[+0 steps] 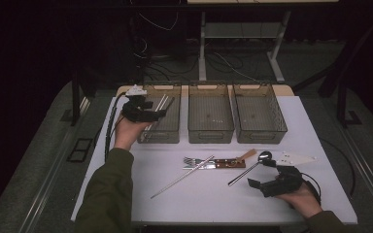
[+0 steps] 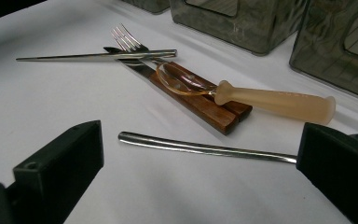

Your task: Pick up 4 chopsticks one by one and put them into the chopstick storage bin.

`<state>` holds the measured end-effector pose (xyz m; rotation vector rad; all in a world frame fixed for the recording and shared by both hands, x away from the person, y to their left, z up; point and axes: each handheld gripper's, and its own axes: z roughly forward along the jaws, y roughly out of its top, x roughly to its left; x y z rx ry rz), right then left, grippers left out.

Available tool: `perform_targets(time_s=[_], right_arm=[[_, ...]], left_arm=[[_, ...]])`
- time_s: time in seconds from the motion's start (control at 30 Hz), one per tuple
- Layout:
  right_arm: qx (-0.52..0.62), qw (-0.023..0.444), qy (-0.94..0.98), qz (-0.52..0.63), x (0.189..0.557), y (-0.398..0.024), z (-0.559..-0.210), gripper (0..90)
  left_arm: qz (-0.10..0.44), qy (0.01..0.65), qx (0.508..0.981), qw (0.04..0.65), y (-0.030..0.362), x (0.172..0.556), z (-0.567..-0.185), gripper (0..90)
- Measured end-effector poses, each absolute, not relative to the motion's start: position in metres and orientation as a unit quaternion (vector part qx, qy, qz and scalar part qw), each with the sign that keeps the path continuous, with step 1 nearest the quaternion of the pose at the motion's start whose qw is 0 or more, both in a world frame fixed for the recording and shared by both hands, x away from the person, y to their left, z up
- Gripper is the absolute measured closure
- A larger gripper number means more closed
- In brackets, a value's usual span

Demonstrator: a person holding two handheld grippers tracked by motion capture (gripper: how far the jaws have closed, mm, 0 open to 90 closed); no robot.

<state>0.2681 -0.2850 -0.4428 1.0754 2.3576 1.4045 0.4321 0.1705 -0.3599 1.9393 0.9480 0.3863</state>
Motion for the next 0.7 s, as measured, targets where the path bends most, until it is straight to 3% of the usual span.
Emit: perform_targets(time_s=[0.23, 0.7], right_arm=[[0.364, 0.099, 0.796, 0.474, 0.268, -0.285, -0.443, 1.0], [0.368, 0.092, 0.792, 0.479, 0.268, -0.287, -0.443, 1.0]], left_arm=[[0.144, 0.364, 0.804, 0.447, 0.162, 0.403, -0.363, 15.5], [0.137, 0.334, 0.813, 0.457, 0.149, 0.348, -0.383, 14.7]])
